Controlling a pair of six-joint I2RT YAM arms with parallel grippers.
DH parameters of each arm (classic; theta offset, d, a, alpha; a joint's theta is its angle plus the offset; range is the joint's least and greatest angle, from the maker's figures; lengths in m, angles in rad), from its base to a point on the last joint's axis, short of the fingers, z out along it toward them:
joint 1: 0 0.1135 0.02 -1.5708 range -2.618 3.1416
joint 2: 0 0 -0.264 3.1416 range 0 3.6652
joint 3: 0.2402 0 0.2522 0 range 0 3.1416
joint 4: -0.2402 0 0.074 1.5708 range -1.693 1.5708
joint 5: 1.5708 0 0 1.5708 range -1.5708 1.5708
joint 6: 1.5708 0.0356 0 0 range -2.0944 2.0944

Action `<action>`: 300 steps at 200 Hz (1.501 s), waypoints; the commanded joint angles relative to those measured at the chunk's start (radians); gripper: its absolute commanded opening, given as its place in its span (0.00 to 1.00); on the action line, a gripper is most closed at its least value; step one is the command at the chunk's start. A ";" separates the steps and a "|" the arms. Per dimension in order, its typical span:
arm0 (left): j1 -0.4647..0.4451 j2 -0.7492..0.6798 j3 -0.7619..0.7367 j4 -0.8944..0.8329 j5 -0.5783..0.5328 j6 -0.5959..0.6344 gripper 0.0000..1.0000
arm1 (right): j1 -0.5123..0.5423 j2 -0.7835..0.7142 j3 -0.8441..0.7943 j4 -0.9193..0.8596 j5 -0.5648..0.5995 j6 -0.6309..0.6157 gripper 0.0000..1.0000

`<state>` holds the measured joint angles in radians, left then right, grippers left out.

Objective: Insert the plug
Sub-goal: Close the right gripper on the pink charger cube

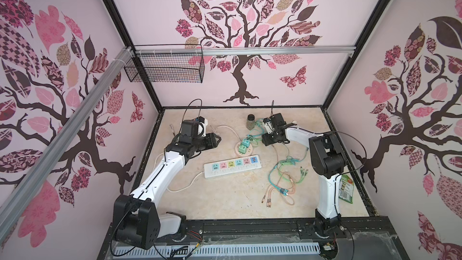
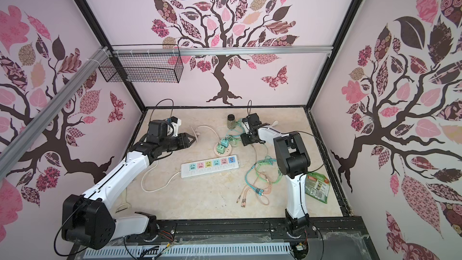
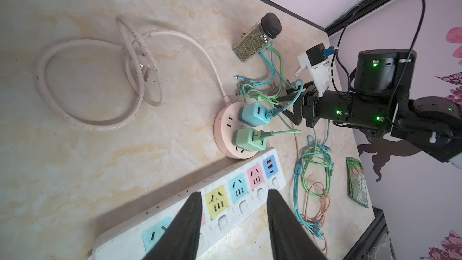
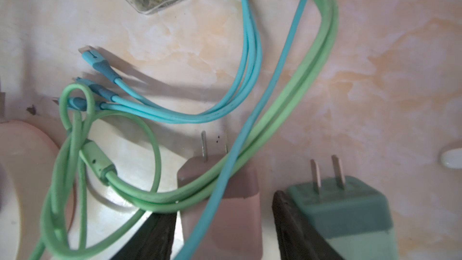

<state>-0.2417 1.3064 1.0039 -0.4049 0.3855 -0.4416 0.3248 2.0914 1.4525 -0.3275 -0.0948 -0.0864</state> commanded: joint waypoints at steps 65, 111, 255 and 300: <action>0.005 0.007 -0.012 0.015 -0.003 0.015 0.46 | 0.009 0.048 0.022 -0.026 0.044 -0.015 0.59; 0.005 0.000 -0.013 0.013 -0.005 0.016 0.46 | 0.014 0.070 0.052 -0.061 0.065 -0.006 0.53; 0.005 0.004 -0.001 0.033 0.039 -0.006 0.46 | 0.011 -0.232 -0.094 -0.253 0.046 0.053 0.39; 0.005 -0.002 -0.001 0.032 0.043 -0.006 0.46 | -0.014 -0.341 -0.138 -0.219 -0.181 0.094 0.39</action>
<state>-0.2417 1.3071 1.0039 -0.3904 0.4141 -0.4477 0.3309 1.8526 1.3251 -0.5293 -0.1116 -0.0246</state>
